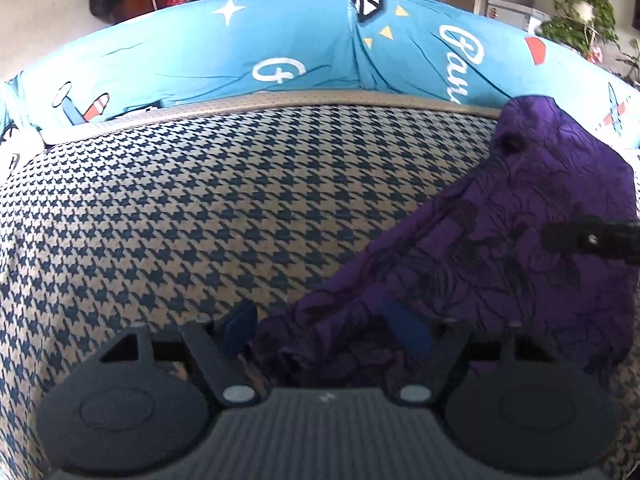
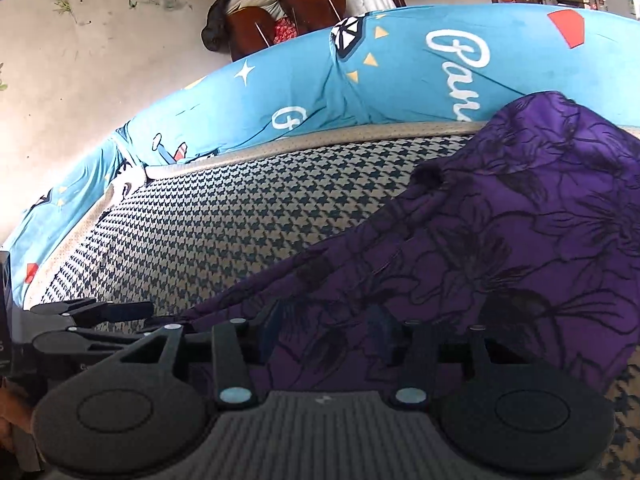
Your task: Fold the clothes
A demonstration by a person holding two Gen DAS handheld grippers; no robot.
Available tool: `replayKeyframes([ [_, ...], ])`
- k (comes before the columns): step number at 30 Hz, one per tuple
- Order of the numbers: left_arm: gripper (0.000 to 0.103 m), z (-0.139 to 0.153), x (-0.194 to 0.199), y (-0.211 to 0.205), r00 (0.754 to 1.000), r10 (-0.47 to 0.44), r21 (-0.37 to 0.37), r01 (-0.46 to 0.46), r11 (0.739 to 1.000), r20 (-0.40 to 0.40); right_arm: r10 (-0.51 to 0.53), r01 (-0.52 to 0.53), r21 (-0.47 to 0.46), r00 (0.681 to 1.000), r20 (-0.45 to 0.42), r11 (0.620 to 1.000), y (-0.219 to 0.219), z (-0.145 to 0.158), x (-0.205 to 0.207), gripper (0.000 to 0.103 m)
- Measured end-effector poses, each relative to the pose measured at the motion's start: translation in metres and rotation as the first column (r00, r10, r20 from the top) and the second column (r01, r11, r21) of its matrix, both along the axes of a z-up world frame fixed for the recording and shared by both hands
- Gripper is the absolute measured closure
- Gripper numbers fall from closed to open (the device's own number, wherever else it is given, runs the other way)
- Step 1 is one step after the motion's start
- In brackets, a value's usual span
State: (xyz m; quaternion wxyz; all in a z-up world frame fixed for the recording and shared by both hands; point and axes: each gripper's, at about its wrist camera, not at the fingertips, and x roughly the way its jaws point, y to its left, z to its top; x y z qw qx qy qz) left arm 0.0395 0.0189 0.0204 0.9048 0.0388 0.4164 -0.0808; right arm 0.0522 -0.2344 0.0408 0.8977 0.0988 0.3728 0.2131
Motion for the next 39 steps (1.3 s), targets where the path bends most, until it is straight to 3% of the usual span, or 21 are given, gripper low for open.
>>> replayKeyframes([
  [4,0.035,-0.003,-0.003,-0.006,0.999,-0.051,0.02,0.051,0.998,0.003,0.02,-0.02,-0.003,1.0,-0.013,1.0,0.013,-0.006,0.007,0.055],
  [7,0.042,-0.007,-0.003,-0.008,0.998,-0.064,0.032,0.064,0.997,0.004,0.035,-0.035,-0.004,0.999,-0.023,0.999,0.023,-0.011,0.012,0.055],
  [9,0.05,-0.009,-0.002,-0.007,0.998,-0.058,0.031,0.058,0.998,0.0,0.039,-0.039,-0.011,0.999,-0.024,0.999,0.029,-0.014,0.016,0.055],
  [16,0.061,-0.009,0.003,-0.005,0.999,-0.047,0.013,0.047,0.999,-0.001,0.032,-0.032,-0.055,0.999,-0.001,0.998,0.048,-0.021,0.028,0.055],
  [25,0.067,-0.012,0.003,-0.01,1.0,-0.026,0.014,0.026,1.0,0.015,0.024,-0.021,-0.112,0.999,0.029,0.993,0.071,-0.03,0.044,0.054],
  [33,0.073,-0.014,0.009,-0.014,1.0,-0.011,0.022,0.011,1.0,0.027,0.051,-0.011,-0.279,0.99,0.135,0.96,0.089,-0.033,0.036,0.089],
  [39,0.073,-0.019,0.026,-0.013,0.999,0.021,0.029,-0.022,0.999,0.036,0.026,0.005,-0.241,0.992,0.123,0.971,0.086,-0.032,0.051,0.095],
])
